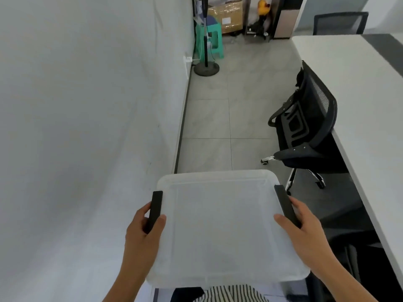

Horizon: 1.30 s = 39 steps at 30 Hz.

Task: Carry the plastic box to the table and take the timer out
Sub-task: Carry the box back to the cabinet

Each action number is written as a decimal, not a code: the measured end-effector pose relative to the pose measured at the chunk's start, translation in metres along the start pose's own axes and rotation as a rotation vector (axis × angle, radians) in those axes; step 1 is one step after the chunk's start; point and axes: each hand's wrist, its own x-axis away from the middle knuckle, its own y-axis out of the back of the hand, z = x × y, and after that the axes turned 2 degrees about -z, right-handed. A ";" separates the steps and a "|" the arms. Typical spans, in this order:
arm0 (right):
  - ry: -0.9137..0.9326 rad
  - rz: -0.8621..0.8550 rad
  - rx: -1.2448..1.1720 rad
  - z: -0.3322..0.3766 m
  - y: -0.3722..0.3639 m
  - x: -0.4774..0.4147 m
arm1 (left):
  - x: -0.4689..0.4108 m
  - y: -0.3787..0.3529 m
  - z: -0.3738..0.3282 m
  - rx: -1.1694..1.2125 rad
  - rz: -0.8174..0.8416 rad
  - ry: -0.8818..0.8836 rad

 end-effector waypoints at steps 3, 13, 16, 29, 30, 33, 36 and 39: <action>0.038 0.000 0.009 0.037 -0.005 -0.064 | -0.056 -0.014 -0.032 0.026 -0.043 -0.004; -0.044 -0.085 -0.058 0.135 -0.044 -0.286 | -0.300 -0.090 -0.132 0.052 0.031 -0.021; -0.038 -0.143 -0.070 0.182 -0.046 -0.346 | -0.376 -0.107 -0.186 0.037 0.075 -0.055; -0.069 -0.254 -0.174 0.288 -0.026 -0.644 | -0.645 -0.258 -0.361 -0.023 0.183 -0.114; -0.068 -0.245 -0.175 0.296 -0.020 -0.672 | -0.664 -0.272 -0.375 -0.025 0.181 -0.114; -0.060 -0.234 -0.173 0.337 -0.005 -0.750 | -0.716 -0.308 -0.427 -0.018 0.163 -0.109; -0.030 -0.191 -0.156 0.377 0.010 -0.826 | -0.769 -0.339 -0.468 -0.010 0.147 -0.106; -0.009 -0.168 -0.139 0.418 0.016 -0.895 | -0.825 -0.364 -0.500 0.025 0.110 -0.089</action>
